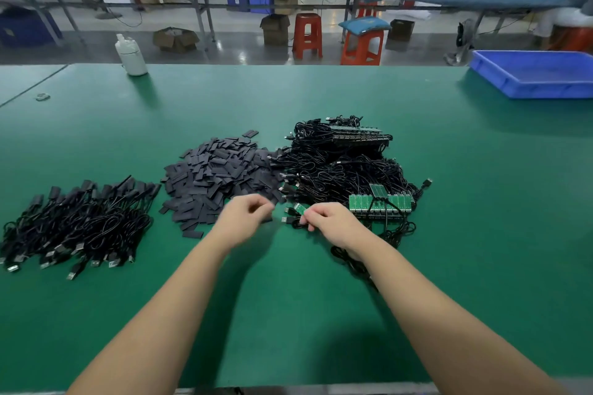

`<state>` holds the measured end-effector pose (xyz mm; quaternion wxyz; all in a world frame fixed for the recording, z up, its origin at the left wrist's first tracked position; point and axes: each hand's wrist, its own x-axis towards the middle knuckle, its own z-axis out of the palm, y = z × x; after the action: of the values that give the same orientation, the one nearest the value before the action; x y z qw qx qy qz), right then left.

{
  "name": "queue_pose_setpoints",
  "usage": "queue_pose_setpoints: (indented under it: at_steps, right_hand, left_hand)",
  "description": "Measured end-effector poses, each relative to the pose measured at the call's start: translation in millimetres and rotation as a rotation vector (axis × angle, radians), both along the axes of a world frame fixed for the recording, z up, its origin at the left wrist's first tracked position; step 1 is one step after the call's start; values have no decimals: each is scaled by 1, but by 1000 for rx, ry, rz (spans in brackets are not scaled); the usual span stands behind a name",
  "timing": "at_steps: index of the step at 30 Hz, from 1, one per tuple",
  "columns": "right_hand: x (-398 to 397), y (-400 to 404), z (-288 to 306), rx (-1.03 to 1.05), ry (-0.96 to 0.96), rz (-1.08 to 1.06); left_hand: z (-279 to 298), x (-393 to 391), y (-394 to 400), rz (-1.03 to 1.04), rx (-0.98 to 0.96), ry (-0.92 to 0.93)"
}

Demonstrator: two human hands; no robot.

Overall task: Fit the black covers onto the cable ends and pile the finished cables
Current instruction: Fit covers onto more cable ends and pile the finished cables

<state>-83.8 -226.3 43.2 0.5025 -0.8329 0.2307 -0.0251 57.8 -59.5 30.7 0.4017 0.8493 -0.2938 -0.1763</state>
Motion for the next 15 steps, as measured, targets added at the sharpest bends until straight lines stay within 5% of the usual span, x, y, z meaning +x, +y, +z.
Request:
queue_pose_setpoints:
  at_steps: [2,6,15]
  right_hand:
    - [-2,3,-6,43,71,29]
    - [-6,11,-21,91,82,33]
    - [-5,24,-54,138,116,4]
  left_hand:
    - [-12,23,32,34,248,-249]
    - [-33,64,99,129,479,-281]
    - [-49,73,124,155,466,-266]
